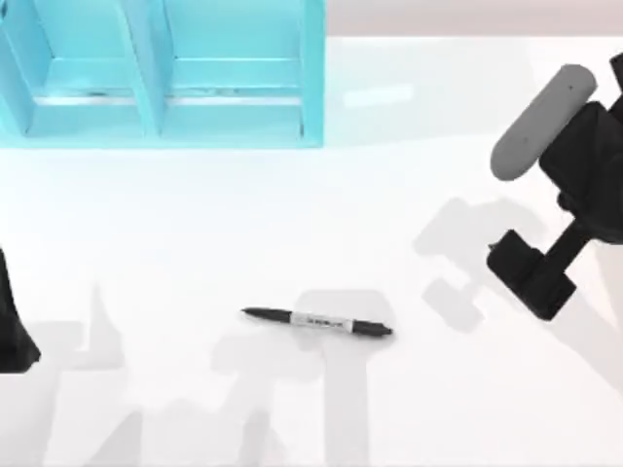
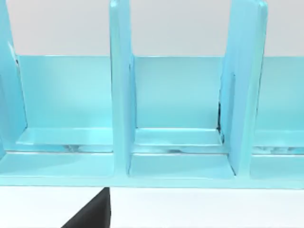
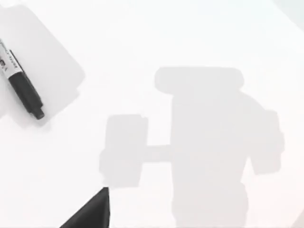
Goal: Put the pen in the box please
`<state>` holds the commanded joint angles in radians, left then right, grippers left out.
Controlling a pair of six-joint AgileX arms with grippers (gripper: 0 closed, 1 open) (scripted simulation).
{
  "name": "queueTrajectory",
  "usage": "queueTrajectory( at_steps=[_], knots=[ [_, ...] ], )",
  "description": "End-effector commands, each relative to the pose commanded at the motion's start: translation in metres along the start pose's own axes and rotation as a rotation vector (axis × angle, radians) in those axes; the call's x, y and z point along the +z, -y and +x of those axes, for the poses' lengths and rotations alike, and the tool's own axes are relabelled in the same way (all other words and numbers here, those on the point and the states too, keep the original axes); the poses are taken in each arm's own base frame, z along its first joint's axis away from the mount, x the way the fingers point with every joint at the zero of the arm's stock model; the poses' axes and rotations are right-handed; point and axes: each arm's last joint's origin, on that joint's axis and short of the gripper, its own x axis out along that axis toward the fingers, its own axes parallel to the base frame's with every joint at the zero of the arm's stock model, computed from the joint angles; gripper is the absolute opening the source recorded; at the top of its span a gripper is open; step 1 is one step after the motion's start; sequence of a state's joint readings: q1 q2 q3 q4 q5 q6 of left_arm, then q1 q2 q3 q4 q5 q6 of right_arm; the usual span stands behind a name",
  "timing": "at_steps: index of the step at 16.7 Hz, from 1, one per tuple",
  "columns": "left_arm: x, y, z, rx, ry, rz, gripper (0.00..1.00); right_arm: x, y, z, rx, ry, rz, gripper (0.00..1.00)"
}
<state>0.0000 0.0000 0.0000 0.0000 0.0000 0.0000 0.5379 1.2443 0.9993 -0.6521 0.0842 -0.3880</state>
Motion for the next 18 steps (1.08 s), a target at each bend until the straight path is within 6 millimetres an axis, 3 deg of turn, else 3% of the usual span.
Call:
queueTrajectory(
  at_steps=[4,7,10,13,18],
  knots=[
    [0.0,0.0,0.0,0.0,0.0,0.0,1.0,0.07,-0.025,0.039,0.116,-0.122,-0.191,1.0],
    [0.0,0.0,0.0,0.0,0.0,0.0,1.0,0.101,-0.057,0.079,0.19,-0.24,-0.321,1.0],
    [0.0,0.0,0.0,0.0,0.0,0.0,1.0,0.114,-0.09,0.118,0.246,-0.359,-0.43,1.0],
    [0.0,0.0,0.0,0.0,0.0,0.0,1.0,0.115,-0.113,0.144,0.278,-0.443,-0.497,1.0],
    [0.0,0.0,0.0,0.0,0.0,0.0,1.0,0.115,-0.119,0.15,0.286,-0.465,-0.514,1.0]
  ],
)
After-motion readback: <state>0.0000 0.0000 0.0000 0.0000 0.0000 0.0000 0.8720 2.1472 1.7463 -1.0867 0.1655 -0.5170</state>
